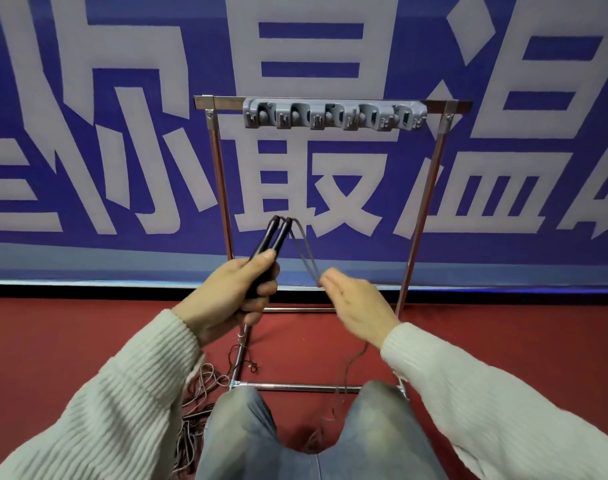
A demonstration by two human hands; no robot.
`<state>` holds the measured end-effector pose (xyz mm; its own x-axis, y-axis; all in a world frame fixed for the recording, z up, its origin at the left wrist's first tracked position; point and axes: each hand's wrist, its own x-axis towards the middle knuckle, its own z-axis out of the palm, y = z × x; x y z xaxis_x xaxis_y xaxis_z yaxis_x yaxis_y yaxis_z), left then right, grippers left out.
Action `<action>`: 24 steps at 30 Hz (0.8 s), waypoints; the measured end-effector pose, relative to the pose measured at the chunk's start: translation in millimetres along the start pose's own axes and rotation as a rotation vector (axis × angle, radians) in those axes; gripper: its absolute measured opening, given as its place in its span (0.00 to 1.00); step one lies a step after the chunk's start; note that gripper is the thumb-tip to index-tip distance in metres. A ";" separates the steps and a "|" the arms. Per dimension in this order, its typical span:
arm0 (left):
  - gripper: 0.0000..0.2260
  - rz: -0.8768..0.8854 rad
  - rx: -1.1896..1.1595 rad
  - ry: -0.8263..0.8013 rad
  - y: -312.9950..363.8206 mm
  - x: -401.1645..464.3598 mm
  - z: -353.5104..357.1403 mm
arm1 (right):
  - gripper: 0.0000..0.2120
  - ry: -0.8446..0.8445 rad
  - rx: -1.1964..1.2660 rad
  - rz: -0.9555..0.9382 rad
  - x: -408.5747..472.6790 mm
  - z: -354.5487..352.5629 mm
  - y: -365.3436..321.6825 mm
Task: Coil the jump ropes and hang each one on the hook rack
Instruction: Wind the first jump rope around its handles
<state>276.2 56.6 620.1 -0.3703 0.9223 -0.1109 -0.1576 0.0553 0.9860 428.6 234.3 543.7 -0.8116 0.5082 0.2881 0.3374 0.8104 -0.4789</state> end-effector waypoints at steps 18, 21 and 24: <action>0.07 0.409 0.499 0.108 -31.9 2.2 0.1 | 0.12 -0.291 0.565 0.056 -7.9 -18.0 -35.9; 0.06 0.337 0.805 0.243 -43.9 16.3 -15.8 | 0.10 -0.237 0.113 -0.136 -23.3 -18.6 -42.6; 0.10 0.236 1.337 0.128 -59.3 20.2 -23.3 | 0.08 -0.322 -0.368 -0.316 -14.7 -52.0 -57.8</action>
<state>256.7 63.0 556.5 -0.3576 0.9238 0.1371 0.8925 0.2948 0.3414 445.8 195.2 610.3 -0.9846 0.1574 0.0757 0.1518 0.9856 -0.0746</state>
